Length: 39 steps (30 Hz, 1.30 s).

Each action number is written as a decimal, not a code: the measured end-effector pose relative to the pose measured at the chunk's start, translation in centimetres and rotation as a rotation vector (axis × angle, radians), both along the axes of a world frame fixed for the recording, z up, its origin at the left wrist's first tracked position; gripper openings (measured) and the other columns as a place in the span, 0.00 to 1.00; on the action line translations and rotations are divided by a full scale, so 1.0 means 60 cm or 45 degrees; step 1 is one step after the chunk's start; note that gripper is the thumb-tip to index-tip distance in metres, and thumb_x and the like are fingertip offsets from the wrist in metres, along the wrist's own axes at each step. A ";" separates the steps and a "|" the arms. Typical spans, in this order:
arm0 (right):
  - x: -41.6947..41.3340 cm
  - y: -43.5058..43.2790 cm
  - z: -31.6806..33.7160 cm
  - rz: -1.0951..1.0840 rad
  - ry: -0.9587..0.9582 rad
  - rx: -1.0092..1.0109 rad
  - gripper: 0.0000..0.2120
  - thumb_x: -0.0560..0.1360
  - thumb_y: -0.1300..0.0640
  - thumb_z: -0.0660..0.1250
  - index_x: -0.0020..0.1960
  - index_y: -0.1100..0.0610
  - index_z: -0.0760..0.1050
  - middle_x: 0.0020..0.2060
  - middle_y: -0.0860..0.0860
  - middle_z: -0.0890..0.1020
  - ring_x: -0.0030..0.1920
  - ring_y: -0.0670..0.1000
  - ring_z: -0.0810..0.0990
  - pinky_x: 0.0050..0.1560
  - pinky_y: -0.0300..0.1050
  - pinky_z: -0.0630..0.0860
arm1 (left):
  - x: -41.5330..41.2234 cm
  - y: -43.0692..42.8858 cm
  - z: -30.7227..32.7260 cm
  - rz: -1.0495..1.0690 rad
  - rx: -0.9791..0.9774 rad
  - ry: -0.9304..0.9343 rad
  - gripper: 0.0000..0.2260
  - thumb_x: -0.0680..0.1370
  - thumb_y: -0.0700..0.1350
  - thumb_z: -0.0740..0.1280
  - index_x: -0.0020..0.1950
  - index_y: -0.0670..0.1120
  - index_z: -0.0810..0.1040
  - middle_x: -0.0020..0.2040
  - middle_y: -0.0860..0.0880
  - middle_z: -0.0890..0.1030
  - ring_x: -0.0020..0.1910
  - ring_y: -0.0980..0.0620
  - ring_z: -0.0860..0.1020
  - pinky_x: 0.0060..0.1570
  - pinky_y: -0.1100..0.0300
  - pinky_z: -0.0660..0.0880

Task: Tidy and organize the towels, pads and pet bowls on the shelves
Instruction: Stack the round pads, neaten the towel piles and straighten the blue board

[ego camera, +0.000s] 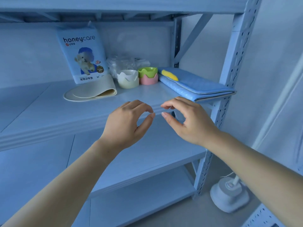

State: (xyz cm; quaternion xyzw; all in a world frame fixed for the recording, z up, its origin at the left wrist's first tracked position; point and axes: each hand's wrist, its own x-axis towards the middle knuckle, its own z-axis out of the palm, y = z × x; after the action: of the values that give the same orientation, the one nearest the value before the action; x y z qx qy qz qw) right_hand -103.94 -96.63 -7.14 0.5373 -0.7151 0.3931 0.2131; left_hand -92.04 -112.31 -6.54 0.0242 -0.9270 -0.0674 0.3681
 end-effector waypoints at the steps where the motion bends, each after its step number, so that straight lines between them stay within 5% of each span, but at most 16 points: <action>1: -0.021 0.016 0.001 -0.013 -0.002 0.002 0.10 0.75 0.50 0.63 0.52 0.54 0.76 0.47 0.44 0.79 0.50 0.44 0.77 0.49 0.48 0.76 | -0.024 0.015 0.000 -0.014 0.005 0.000 0.15 0.77 0.56 0.55 0.49 0.52 0.78 0.47 0.56 0.79 0.43 0.53 0.76 0.34 0.73 0.60; 11: -0.254 0.187 -0.008 -0.136 0.007 0.042 0.12 0.74 0.48 0.61 0.52 0.53 0.76 0.47 0.44 0.79 0.50 0.43 0.77 0.48 0.48 0.76 | -0.296 0.173 -0.009 -0.152 -0.009 0.047 0.16 0.77 0.55 0.55 0.46 0.50 0.79 0.43 0.55 0.79 0.40 0.52 0.76 0.31 0.66 0.61; 20: -0.398 0.226 -0.028 -0.167 0.084 0.114 0.16 0.74 0.47 0.57 0.53 0.54 0.77 0.48 0.46 0.79 0.49 0.46 0.75 0.46 0.44 0.74 | -0.425 0.210 -0.030 -0.101 0.025 -0.004 0.12 0.76 0.55 0.57 0.47 0.52 0.78 0.45 0.57 0.79 0.41 0.56 0.74 0.33 0.73 0.61; 26: -0.457 0.172 -0.057 -0.219 0.185 0.135 0.17 0.73 0.48 0.59 0.54 0.57 0.77 0.53 0.52 0.76 0.54 0.53 0.74 0.52 0.41 0.69 | -0.472 0.176 -0.034 -0.112 0.038 -0.005 0.14 0.77 0.55 0.56 0.49 0.50 0.78 0.49 0.54 0.78 0.46 0.52 0.76 0.36 0.60 0.70; 32: -0.516 0.132 -0.053 -0.183 0.096 0.278 0.21 0.72 0.47 0.64 0.60 0.57 0.74 0.59 0.53 0.74 0.60 0.54 0.73 0.56 0.51 0.73 | -0.547 0.130 -0.042 -0.014 0.071 -0.146 0.21 0.73 0.61 0.53 0.55 0.51 0.76 0.54 0.53 0.76 0.52 0.49 0.76 0.40 0.57 0.73; 39: -0.573 0.112 -0.071 -0.207 0.041 0.533 0.30 0.75 0.40 0.60 0.73 0.52 0.60 0.73 0.49 0.61 0.72 0.49 0.60 0.71 0.49 0.57 | -0.571 0.101 -0.063 0.125 -0.064 -0.275 0.26 0.68 0.67 0.56 0.59 0.54 0.75 0.56 0.56 0.77 0.52 0.50 0.77 0.42 0.57 0.74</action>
State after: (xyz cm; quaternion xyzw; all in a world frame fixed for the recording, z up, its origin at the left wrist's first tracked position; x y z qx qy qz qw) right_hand -138.35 -89.93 -11.41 0.5165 -0.8186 0.2090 0.1392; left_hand -126.31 -106.25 -10.32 0.0674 -0.9604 -0.0228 0.2693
